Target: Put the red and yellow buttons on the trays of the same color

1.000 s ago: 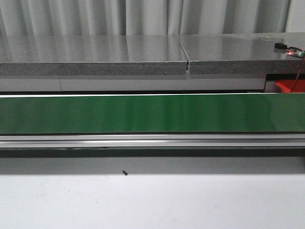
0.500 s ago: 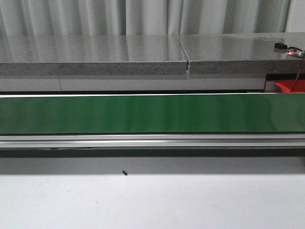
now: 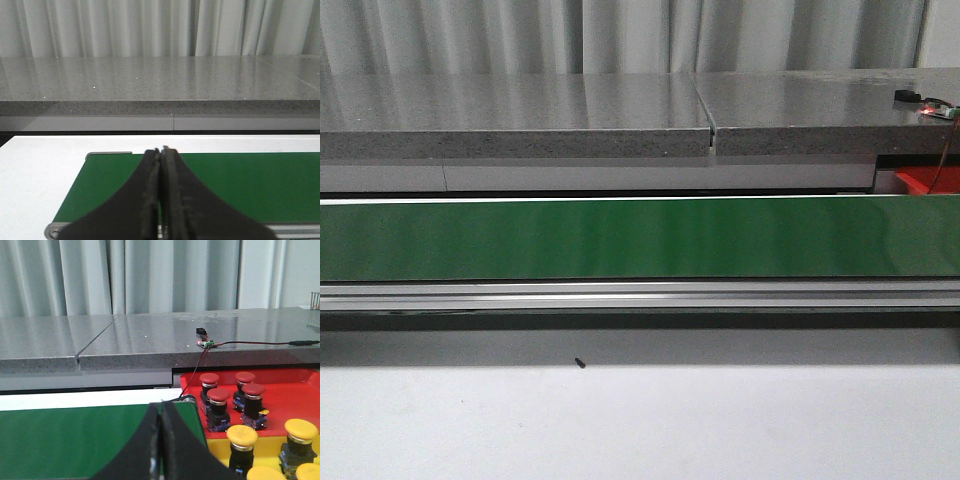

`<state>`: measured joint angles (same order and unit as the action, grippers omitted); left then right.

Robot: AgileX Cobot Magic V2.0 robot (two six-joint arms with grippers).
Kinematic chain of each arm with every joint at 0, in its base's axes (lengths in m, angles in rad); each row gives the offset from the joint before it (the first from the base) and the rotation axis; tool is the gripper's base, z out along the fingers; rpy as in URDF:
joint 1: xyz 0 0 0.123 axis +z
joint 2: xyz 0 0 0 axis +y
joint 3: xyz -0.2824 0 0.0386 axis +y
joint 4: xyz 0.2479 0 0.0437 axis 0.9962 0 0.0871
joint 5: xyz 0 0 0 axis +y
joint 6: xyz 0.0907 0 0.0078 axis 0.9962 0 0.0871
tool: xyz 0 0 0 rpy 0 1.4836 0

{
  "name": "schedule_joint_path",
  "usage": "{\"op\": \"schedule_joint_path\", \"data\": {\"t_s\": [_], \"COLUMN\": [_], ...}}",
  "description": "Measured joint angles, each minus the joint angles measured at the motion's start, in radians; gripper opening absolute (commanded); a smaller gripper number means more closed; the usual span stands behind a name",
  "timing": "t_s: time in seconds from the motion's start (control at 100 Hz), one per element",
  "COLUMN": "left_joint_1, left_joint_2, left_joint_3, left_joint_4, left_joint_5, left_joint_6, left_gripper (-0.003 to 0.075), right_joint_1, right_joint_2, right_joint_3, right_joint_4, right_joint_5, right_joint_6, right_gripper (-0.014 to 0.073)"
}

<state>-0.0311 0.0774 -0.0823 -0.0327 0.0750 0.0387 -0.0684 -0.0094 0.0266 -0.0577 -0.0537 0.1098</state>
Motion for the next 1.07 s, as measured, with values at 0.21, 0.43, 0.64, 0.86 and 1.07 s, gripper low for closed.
{"op": "schedule_joint_path", "data": {"t_s": [0.21,0.43,0.64,0.86,1.07], "left_joint_1": [0.0,0.0,0.0,0.0,0.0], "left_joint_2": [-0.083,-0.083,-0.083,-0.083,-0.083], "left_joint_3": [0.083,0.083,0.083,0.083,0.083], "left_joint_4": [-0.004,-0.002,-0.001,-0.001,-0.001], "left_joint_5": [-0.064,-0.066,-0.075,-0.075,-0.075], "left_joint_6": [-0.003,-0.005,-0.007,-0.007,-0.007], "left_gripper": [-0.0019,-0.0019,-0.0019,-0.0019,-0.0019], "right_joint_1": [0.0,0.0,0.0,0.0,0.0], "right_joint_2": [0.0,0.0,0.0,0.0,0.0], "right_joint_3": [0.0,0.0,0.0,0.0,0.0], "right_joint_4": [0.0,0.0,0.0,0.0,0.0], "right_joint_5": [-0.001,-0.002,-0.002,-0.002,-0.002], "right_joint_6": [-0.002,-0.002,-0.002,-0.002,-0.002], "right_gripper": [-0.0062,-0.0062,-0.0062,-0.0062,-0.0062]}}
